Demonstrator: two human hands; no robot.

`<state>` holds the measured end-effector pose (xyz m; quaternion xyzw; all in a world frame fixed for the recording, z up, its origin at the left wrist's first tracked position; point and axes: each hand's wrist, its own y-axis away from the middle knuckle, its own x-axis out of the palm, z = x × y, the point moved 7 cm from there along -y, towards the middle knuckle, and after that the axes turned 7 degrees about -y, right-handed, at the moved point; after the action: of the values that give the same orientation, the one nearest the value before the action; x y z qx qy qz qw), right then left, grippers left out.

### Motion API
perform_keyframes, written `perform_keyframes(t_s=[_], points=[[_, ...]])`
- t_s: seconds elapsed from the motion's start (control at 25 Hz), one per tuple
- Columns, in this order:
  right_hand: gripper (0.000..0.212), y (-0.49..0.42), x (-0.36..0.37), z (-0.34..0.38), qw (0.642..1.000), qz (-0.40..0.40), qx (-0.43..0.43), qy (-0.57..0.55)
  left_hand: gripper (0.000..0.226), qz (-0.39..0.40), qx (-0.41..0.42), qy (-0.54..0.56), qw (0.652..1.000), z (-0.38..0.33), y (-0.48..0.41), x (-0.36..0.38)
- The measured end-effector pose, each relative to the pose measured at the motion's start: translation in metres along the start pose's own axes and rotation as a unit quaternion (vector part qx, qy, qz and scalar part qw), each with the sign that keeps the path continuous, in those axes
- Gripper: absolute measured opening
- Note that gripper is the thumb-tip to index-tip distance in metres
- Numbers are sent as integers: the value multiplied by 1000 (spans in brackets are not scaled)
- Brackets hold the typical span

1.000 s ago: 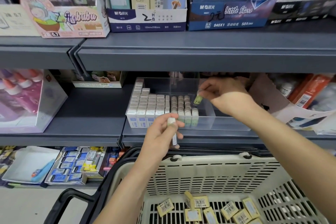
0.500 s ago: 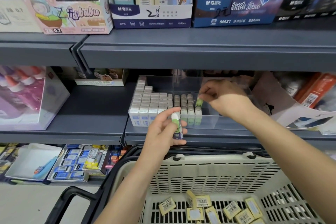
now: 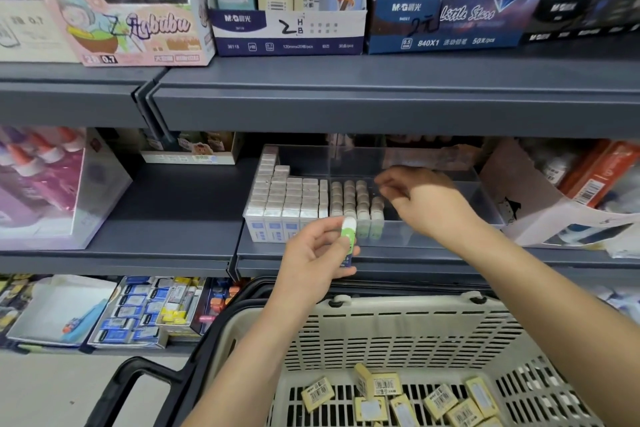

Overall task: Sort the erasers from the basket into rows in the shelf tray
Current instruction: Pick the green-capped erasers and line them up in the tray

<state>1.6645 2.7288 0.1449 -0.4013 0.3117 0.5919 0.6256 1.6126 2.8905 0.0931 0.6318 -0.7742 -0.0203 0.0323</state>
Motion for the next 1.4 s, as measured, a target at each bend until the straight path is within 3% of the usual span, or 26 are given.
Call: perform_keyframes(t_s=[0.08,0.28,0.4,0.56,0.68,1.12,1.4], points=[[20,12,-8,13,997,-16,-25,-77,23,1,5,-12,1000,-1,0,1],[7,41,6,37,981,104,-51,-158,20,24,27,-51,998,-4,2,4],[5,37,-12,30,976,84,-39,-196,21,-29,57,-118,991,-5,3,-6],[13,7,-44,5,974,-13,6,-227,17,-206,180,-312,910,-29,14,-35],[7,-12,-37,-4,991,-26,18,-128,23,-249,207,-388,863,-29,12,-43],[21,-20,15,-14,998,44,15,43,20,-212,182,-405,871,-21,7,-36],[27,-5,-5,-12,1000,12,11,-2,19,-210,201,-383,877,-25,16,-32]])
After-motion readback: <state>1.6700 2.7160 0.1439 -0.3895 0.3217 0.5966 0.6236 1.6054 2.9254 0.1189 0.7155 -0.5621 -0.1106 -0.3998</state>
